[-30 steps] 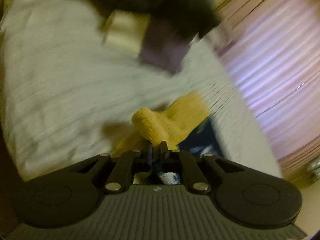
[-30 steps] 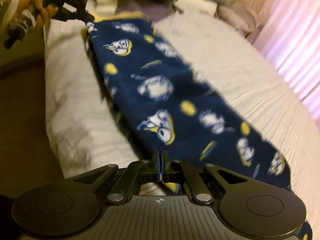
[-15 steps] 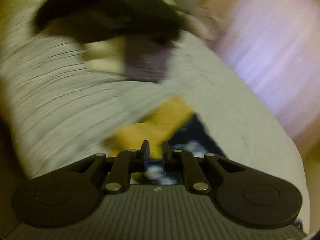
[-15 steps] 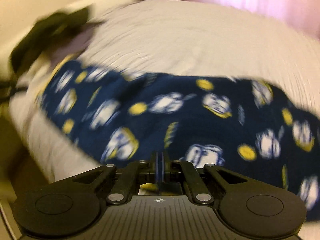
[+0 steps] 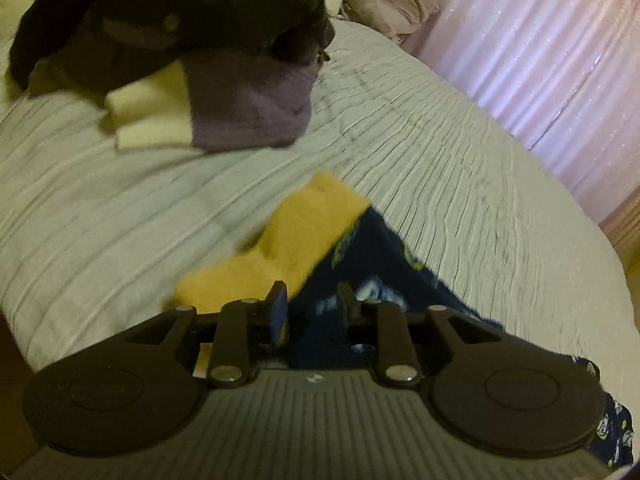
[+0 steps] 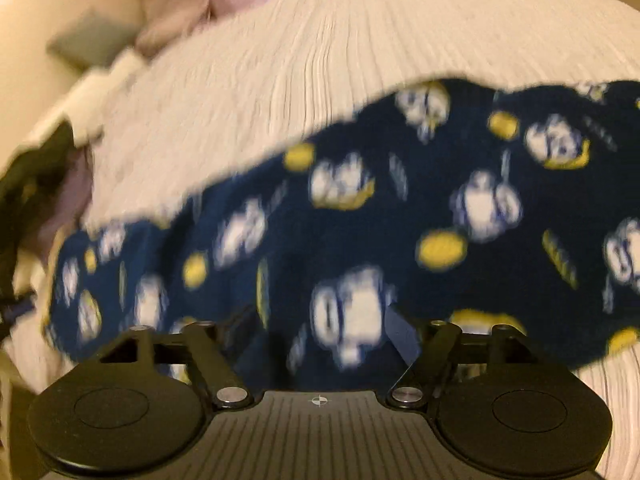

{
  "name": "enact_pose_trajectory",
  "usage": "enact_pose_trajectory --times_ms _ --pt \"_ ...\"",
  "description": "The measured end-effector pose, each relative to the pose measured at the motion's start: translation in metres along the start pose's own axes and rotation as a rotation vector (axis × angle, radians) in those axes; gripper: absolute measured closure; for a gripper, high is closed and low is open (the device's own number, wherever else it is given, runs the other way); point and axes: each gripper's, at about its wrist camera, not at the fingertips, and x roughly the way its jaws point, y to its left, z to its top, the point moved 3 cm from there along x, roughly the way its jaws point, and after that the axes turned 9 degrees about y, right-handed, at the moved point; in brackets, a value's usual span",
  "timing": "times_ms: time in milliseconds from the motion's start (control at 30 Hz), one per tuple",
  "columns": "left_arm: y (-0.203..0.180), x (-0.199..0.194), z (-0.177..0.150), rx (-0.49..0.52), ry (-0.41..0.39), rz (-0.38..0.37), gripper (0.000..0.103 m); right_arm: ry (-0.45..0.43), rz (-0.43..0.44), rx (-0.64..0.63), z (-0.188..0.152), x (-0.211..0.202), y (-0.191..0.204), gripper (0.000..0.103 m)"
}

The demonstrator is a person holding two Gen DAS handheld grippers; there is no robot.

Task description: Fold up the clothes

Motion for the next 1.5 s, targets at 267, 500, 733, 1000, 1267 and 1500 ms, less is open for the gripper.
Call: enact_pose_trajectory --times_ms 267,500,733,1000,1267,1500 --pt "-0.036 0.058 0.075 0.09 0.024 0.022 0.046 -0.026 -0.044 0.054 0.036 0.004 -0.024 0.03" --pt "-0.034 0.09 0.088 0.07 0.099 -0.029 0.1 0.02 -0.04 0.03 0.06 0.009 -0.044 0.03" --pt "0.006 -0.033 -0.012 0.001 -0.015 -0.156 0.099 0.035 -0.022 -0.02 0.082 0.01 -0.057 0.03" --pt "0.03 -0.031 -0.042 -0.012 0.105 0.025 0.097 0.037 -0.039 -0.073 0.085 0.023 -0.046 0.03" --pt "-0.022 0.05 0.063 0.176 0.149 -0.006 0.055 0.028 -0.077 -0.042 0.082 0.032 -0.026 0.03" --pt "-0.011 0.136 0.084 0.15 0.553 -0.156 0.072 0.016 -0.119 -0.008 0.074 0.037 0.0 0.03"
